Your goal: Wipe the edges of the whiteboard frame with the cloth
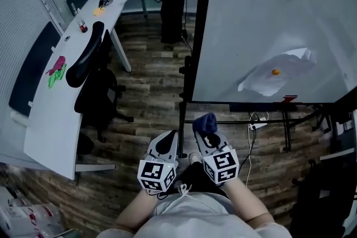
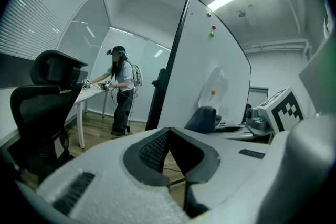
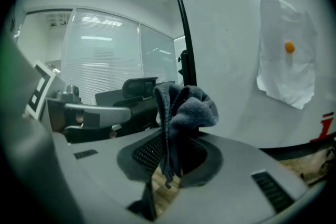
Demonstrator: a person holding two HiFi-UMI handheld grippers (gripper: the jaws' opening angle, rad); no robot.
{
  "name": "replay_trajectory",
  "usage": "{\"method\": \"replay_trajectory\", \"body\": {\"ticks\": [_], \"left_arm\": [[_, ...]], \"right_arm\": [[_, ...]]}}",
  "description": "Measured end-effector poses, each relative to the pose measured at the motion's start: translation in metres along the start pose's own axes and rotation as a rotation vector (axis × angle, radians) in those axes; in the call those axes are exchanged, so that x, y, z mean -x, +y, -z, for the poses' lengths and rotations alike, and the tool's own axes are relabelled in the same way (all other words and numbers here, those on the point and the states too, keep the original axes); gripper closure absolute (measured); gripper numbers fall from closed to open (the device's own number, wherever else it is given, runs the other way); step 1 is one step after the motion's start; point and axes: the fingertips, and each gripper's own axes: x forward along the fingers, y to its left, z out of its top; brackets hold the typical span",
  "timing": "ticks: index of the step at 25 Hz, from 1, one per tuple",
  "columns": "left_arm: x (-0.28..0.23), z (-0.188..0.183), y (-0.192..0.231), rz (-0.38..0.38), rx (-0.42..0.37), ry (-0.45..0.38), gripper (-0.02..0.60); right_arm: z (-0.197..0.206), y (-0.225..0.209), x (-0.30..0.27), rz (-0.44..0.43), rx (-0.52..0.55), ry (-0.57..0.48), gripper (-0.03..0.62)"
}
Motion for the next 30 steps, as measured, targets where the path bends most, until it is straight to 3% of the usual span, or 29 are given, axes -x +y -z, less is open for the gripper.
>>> {"method": "replay_trajectory", "body": {"ticks": [6, 12, 17, 30], "left_arm": [[-0.034, 0.011, 0.020, -0.054, 0.005, 0.040, 0.563], [-0.063, 0.021, 0.039, -0.069, 0.029, 0.061, 0.563], [-0.074, 0.038, 0.055, -0.096, 0.066, 0.090, 0.563], [-0.070, 0.040, 0.059, -0.122, 0.071, 0.099, 0.563]], "right_arm": [[0.023, -0.012, -0.062, -0.112, 0.051, 0.089, 0.526], [0.041, -0.028, -0.105, -0.144, 0.018, 0.187, 0.526], [0.064, -0.033, -0.134, -0.154, 0.052, 0.246, 0.526], [0.056, -0.045, -0.155, -0.172, 0.093, 0.229, 0.526]]}}
